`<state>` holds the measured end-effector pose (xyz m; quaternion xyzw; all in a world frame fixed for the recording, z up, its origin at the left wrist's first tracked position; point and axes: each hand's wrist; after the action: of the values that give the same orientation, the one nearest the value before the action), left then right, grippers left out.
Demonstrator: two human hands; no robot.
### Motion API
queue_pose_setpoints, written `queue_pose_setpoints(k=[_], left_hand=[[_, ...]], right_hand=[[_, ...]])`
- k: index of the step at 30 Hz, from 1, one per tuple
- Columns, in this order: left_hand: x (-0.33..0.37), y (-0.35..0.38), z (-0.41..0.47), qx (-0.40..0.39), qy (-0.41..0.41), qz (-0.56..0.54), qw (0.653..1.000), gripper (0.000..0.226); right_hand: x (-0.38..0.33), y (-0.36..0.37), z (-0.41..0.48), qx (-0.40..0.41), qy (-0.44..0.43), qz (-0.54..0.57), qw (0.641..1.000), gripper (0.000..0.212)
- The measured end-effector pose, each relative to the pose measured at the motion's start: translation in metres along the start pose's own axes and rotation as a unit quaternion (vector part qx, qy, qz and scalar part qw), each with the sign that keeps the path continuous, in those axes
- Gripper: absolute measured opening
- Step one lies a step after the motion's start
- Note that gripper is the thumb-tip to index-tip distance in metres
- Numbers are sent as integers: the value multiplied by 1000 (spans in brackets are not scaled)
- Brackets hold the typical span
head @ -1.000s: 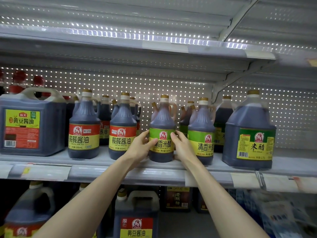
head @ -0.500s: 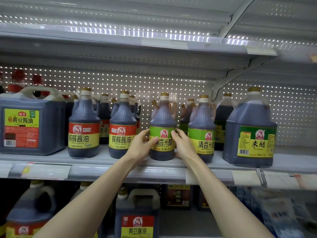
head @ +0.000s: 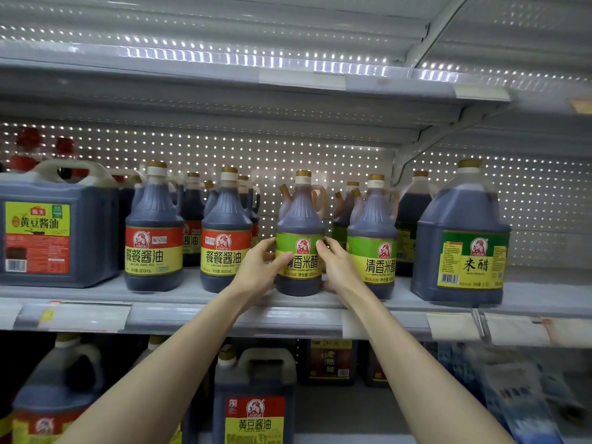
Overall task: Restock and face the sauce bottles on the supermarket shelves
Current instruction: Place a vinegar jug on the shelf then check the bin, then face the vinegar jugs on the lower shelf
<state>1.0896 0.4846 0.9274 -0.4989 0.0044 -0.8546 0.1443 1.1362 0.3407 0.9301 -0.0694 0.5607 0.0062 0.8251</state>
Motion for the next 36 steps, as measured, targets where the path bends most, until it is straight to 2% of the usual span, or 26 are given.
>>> queue_pose_setpoints(k=[5,10,18,23,28,31,36], left_hand=[[10,-1,-4,-14,-14,7,1000,48],[14,-10,-17,22,3,39,999,56],[28,-2,-61,26,53,54,997,51],[18,16,-100,8,50,51,997,51],[-8,33,-137,14,25,33,999,49],[-26,41,-158,22,6,22,1000,41],[-83,55,-197,29,-62,11,998,34]], right_hand=[[-11,-5,-8,-29,-3,7,1000,44],[-18,-16,-27,-31,-25,3,999,51],[-21,-38,-74,-10,-73,-23,997,41],[-2,-54,-103,-11,-80,-14,997,22],[35,-66,-131,-15,-50,-5,999,16],[61,-68,-149,-19,-18,5,1000,12],[122,-64,-184,-43,45,-8,998,13]])
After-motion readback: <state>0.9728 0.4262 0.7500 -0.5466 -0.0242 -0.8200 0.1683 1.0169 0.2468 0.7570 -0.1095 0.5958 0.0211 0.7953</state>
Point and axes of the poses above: each hand's wrist, its own z-axis towards the middle knuckle, its own y-axis out of the palm, x = y × z, and after that the axes turned 3 degrees about y, right-handed
